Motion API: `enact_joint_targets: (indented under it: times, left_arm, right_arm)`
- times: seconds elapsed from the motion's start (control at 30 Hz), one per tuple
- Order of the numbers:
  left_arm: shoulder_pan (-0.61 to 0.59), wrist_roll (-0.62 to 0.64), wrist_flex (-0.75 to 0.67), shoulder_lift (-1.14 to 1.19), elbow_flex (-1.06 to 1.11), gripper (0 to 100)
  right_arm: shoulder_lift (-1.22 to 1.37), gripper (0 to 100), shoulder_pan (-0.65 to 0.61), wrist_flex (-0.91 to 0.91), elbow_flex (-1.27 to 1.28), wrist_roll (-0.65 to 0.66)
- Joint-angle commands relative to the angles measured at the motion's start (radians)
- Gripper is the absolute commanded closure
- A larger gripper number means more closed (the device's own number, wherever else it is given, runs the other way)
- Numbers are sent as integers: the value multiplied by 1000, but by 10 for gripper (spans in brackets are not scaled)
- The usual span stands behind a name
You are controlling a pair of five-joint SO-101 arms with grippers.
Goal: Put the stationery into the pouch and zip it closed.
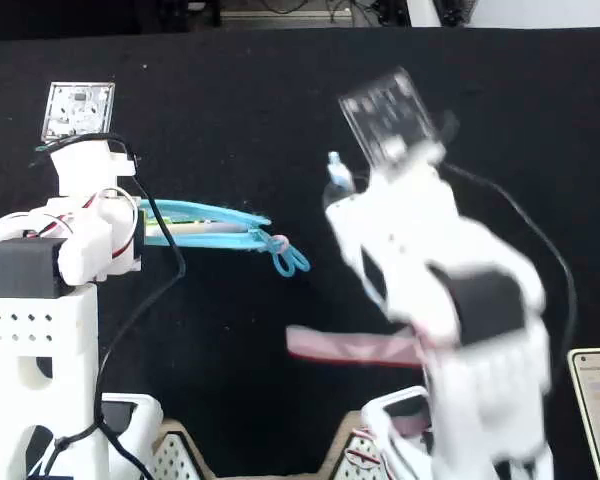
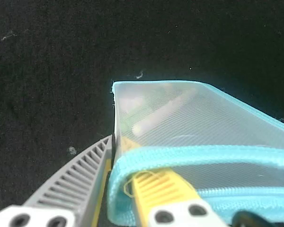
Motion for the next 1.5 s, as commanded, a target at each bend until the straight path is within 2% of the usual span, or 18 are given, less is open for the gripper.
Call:
enact_joint_targets:
  times: [0.0,0.2,0.37,0.83,0.93,1.13,1.27,1.47]
  left_arm:
    - [-5,3,3,5,4,970]
    - [-5,3,3,5,4,970]
    - [-5,3,3,5,4,970]
    - [-5,3,3,5,4,970]
    - [-5,3,3,5,4,970]
    - [-5,3,3,5,4,970]
    - [-5,3,3,5,4,970]
    - [-5,3,3,5,4,970]
  right_arm:
    - [-211,987,-161,-164,-45,-109]
    - [-321,985,-330,-425,-44,-216]
    - [-295,984,-420,-554,-7,-219]
    - [-278,986,-425,-930,440,-219]
    - [-278,986,-423,-936,496,-215]
    - [-278,986,-423,-936,605,-18]
    - [-275,974,-430,-898,638,12]
    - [-278,740,-430,-612,495,12]
